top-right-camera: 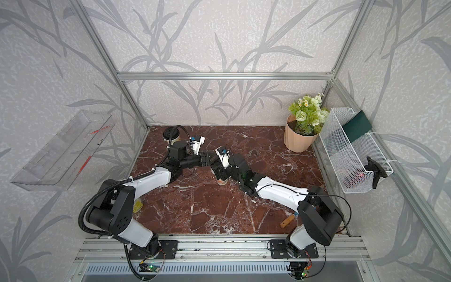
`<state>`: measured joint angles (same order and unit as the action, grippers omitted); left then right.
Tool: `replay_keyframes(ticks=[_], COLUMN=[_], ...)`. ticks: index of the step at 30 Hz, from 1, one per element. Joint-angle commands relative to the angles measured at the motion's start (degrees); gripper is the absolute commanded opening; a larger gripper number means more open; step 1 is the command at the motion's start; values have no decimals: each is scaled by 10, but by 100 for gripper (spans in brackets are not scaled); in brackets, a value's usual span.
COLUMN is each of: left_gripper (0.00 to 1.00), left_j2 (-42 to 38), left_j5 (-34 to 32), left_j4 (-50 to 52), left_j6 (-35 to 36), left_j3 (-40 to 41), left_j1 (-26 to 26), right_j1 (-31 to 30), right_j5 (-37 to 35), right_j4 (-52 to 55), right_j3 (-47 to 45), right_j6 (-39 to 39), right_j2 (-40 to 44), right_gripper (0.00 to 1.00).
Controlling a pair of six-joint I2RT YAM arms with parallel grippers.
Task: Put the leak-proof paper on the milk tea cups
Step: Secure the cup lid on the cup.
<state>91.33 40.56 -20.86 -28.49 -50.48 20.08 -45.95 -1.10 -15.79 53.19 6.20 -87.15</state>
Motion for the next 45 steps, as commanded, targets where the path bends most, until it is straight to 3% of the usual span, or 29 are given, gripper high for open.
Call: replay_keyframes(ticks=[1, 10, 14, 22, 32, 38, 45], left_gripper=[70, 70, 69, 68, 67, 66, 66], left_j2=[40, 43, 43, 45, 47, 53, 64], left_j5=[-23, -26, -24, -20, -17, -19, -31], left_j4=[106, 119, 119, 121, 121, 144, 173], left_j6=[43, 50, 49, 50, 46, 55, 68], left_j3=[35, 28, 26, 23, 22, 9, 0], left_j1=[6, 6, 6, 6, 6, 7, 7], right_j1=[5, 70, 71, 72, 69, 76, 78], right_j5=[60, 208, 186, 51, 110, 80, 34], right_j4=[131, 49, 61, 115, 39, 10, -29], right_j3=[18, 4, -6, -11, -53, -81, -150], right_j6=[29, 147, 153, 129, 123, 155, 212], right_j2=[6, 29, 35, 57, 46, 33, 8], right_gripper=[85, 87, 87, 88, 85, 84, 73])
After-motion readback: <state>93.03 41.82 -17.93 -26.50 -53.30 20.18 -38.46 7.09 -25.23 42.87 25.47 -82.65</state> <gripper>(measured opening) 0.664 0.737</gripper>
